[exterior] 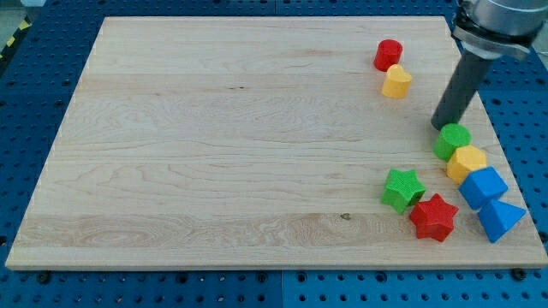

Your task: Slide the green circle towards left

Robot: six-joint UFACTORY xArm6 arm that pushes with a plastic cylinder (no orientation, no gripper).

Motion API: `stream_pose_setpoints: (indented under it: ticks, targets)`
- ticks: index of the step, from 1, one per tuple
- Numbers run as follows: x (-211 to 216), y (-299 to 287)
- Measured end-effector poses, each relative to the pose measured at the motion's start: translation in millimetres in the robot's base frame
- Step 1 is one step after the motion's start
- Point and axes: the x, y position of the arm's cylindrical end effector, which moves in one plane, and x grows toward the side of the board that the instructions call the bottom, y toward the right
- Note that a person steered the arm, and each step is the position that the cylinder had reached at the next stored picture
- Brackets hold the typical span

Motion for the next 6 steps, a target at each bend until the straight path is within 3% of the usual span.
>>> stream_pose_setpoints:
  ticks: [1, 3, 4, 6]
  targets:
    - [16, 5]
    - [5, 19]
    - [5, 72]
    - [60, 63]
